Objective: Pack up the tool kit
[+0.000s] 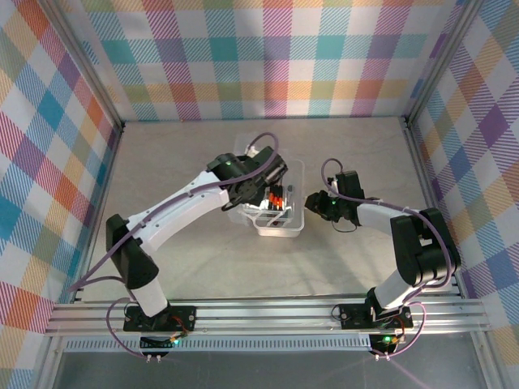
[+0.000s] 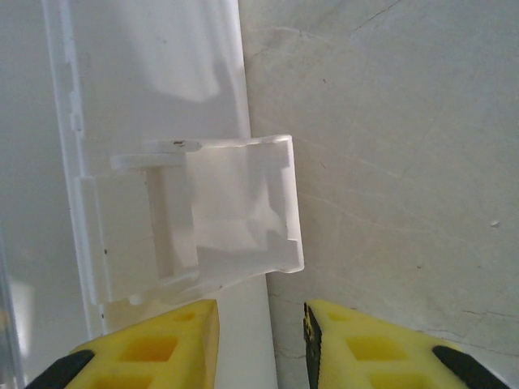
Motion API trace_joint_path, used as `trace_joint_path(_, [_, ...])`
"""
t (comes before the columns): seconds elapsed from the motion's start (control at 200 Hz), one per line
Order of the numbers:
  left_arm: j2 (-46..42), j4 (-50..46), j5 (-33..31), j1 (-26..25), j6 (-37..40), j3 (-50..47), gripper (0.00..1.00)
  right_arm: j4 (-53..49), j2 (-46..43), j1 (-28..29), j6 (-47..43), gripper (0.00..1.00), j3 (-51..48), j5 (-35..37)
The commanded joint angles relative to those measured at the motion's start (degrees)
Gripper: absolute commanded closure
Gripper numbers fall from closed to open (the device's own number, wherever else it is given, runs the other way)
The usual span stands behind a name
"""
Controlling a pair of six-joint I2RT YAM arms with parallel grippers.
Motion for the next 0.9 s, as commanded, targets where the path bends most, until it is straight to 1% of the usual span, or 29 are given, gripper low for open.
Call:
trace_joint_path(0.0, [4.4,4.3,11.6,-5.2,-0.1,4.8,0.98,1.2,-0.5,2.1,0.4,0.66,-0.1,-2.2])
trace_joint_path(0.09, [6.5,3.6,12.2,-6.7,-0.5,8.0,0.9,0.9,-1.3,2.1,0.4,0.66,-0.3,-1.7])
trace_joint_path(0.235, [7.3,3.9,11.9,-7.8,-0.7,10.5,0.68,0.0,-3.2,2.0,0.5,0.64,-1.0,-0.3])
trace_joint_path(0.295, [6.7,4.7,11.7,-7.8,-0.7,10.5,0.6,-1.3,-4.5,2.0,0.4,0.64,-1.1,1.7])
trace_joint_path(0.37, [5.9,5.0,9.8,-7.8,-0.7,10.5,0.52,-1.9,-6.2,1.9,0.3,0.63,-1.7,3.8])
trace_joint_path(0.485, [5.0,4.7,6.4,-7.0,-0.7,10.2,0.4,-3.1,-8.4,1.9,0.3,0.61,-2.3,6.9])
trace_joint_path(0.575, [5.1,3.5,4.8,-4.5,-1.2,9.5,0.31,-3.7,-9.4,1.7,0.3,0.59,-2.6,8.1])
trace_joint_path(0.64, [5.8,2.1,3.5,-2.4,-1.6,9.6,0.28,-3.9,-9.9,1.7,0.2,0.57,-2.6,8.6])
trace_joint_path(0.735, [7.2,1.3,3.7,0.5,-1.5,9.9,0.22,-4.1,-10.4,1.7,-0.2,0.53,-2.8,9.0])
trace_joint_path(0.81, [8.9,1.0,4.4,2.3,-0.8,10.6,0.2,-4.2,-10.5,1.6,-0.4,0.5,-2.8,9.3])
trace_joint_path(0.855, [9.8,1.7,6.1,3.4,-0.3,10.7,0.2,-4.3,-10.6,1.5,-0.5,0.48,-2.8,9.4])
trace_joint_path(0.895, [10.6,2.9,9.3,4.7,0.5,10.4,0.2,-4.4,-10.6,1.5,-0.4,0.47,-2.8,9.7])
